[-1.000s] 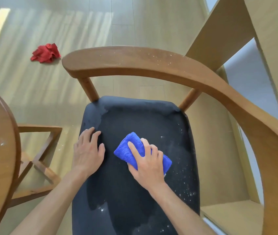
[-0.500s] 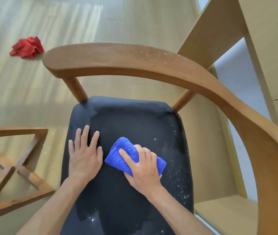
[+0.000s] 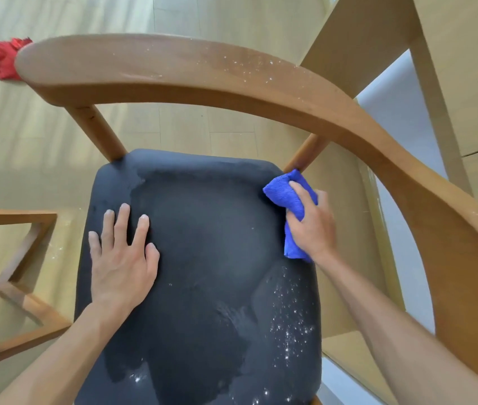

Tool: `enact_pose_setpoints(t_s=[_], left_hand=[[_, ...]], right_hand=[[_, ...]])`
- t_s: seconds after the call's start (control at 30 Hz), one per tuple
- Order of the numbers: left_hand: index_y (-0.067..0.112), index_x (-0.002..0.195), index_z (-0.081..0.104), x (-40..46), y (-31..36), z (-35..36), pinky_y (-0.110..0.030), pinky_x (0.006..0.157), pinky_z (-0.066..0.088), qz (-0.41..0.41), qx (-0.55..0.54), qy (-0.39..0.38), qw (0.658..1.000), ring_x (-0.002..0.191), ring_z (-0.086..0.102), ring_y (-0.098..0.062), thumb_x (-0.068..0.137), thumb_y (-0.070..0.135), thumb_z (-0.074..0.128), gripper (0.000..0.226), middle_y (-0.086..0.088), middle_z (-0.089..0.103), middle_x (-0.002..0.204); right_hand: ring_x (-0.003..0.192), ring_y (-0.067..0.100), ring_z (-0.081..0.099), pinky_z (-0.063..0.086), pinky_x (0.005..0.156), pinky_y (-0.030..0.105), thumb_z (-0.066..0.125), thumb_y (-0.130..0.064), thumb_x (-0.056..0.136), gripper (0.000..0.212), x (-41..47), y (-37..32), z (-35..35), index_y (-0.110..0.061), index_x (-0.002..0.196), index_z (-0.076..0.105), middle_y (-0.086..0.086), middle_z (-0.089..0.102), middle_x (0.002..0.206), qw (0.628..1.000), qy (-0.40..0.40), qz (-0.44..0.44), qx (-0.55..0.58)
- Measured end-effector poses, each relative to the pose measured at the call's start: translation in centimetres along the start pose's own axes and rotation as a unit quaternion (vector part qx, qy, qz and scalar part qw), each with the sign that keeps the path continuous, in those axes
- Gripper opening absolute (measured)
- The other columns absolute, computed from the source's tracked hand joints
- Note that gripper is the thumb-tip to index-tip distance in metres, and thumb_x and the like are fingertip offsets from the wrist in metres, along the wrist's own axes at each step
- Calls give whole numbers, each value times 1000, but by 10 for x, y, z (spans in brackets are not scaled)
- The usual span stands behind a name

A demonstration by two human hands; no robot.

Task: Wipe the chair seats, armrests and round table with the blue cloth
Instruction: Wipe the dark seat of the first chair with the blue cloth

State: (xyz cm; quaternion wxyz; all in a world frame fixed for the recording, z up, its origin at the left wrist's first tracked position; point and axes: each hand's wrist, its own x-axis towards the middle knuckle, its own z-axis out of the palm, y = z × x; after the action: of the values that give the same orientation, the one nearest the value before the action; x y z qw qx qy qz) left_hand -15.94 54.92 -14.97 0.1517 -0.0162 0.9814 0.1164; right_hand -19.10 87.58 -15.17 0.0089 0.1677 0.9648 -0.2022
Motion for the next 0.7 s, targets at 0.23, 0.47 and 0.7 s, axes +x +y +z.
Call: enact_pose_setpoints(t_s=[0.23, 0.47, 0.7], left_hand=[[8, 140, 43, 2, 3, 2, -63, 112, 18, -4, 9, -13, 1000, 145, 12, -38, 92, 22, 41, 51, -18, 21, 156], [9, 142, 44, 1, 1, -8, -60, 111, 20, 6, 11, -23, 1000, 145, 15, -38, 89, 31, 35, 57, -17, 24, 156], [17, 145, 38, 3, -4, -6, -52, 117, 15, 14, 3, -19, 1000, 147, 10, -30, 95, 29, 49, 53, -10, 19, 159]], right_hand=[[76, 39, 58, 53, 65, 39, 69, -7, 63, 63, -111, -54, 25, -18, 124, 62, 19, 56, 110, 994, -24, -108, -4], [58, 20, 31, 33, 52, 30, 56, -5, 62, 51, -192, -71, 36, -30, 105, 61, 8, 53, 96, 910, -138, -389, -33], [87, 36, 53, 46, 77, 42, 61, -10, 81, 58, -22, -60, 6, -29, 135, 53, 15, 51, 121, 986, -28, -137, -95]])
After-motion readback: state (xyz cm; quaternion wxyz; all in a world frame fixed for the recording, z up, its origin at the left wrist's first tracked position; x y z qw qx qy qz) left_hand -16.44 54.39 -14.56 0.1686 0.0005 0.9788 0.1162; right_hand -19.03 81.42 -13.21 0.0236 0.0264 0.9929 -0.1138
